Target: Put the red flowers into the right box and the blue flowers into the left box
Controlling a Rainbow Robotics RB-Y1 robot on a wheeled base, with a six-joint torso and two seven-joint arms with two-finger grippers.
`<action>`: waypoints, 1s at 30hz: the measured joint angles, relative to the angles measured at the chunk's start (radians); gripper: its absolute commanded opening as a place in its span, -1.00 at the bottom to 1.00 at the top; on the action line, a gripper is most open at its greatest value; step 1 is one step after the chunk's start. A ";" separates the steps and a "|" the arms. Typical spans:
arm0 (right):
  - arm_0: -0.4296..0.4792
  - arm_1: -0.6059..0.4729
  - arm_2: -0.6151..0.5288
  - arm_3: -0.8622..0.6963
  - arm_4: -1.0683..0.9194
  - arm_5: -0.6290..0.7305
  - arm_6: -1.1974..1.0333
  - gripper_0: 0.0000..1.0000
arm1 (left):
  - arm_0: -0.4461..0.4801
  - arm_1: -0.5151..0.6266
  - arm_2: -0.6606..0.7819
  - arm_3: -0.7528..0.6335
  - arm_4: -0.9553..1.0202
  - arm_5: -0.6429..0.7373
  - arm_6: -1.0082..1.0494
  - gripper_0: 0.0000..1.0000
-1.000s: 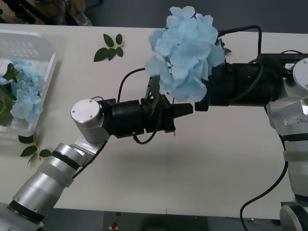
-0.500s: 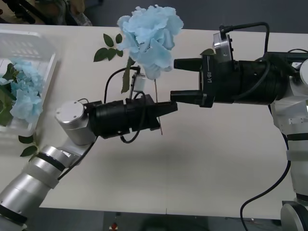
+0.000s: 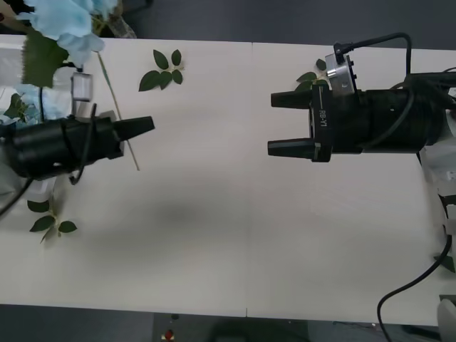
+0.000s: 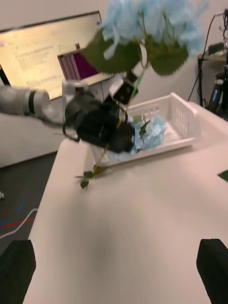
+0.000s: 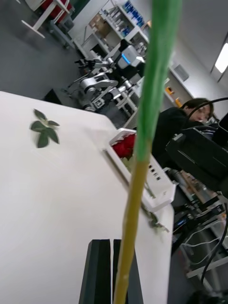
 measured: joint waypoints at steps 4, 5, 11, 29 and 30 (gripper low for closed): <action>0.000 -0.099 0.056 0.004 -0.006 -0.004 0.000 1.00 | 0.000 0.164 0.052 0.000 0.000 0.035 0.000 -1.00; 0.000 -0.121 0.071 0.011 -0.017 -0.004 0.000 1.00 | 0.000 0.205 0.061 0.001 0.001 0.036 0.001 -1.00; 0.000 -0.214 0.143 0.091 -0.075 -0.005 0.000 1.00 | 0.000 0.400 0.073 0.098 -0.017 0.083 0.195 -1.00; -0.001 -0.317 0.276 0.255 -0.233 -0.055 0.000 1.00 | -0.178 0.497 0.132 0.554 -0.744 0.249 0.214 -1.00; -0.002 -0.317 0.272 0.255 -0.233 -0.046 0.000 1.00 | -0.182 0.495 0.132 0.555 -0.774 0.239 0.214 -1.00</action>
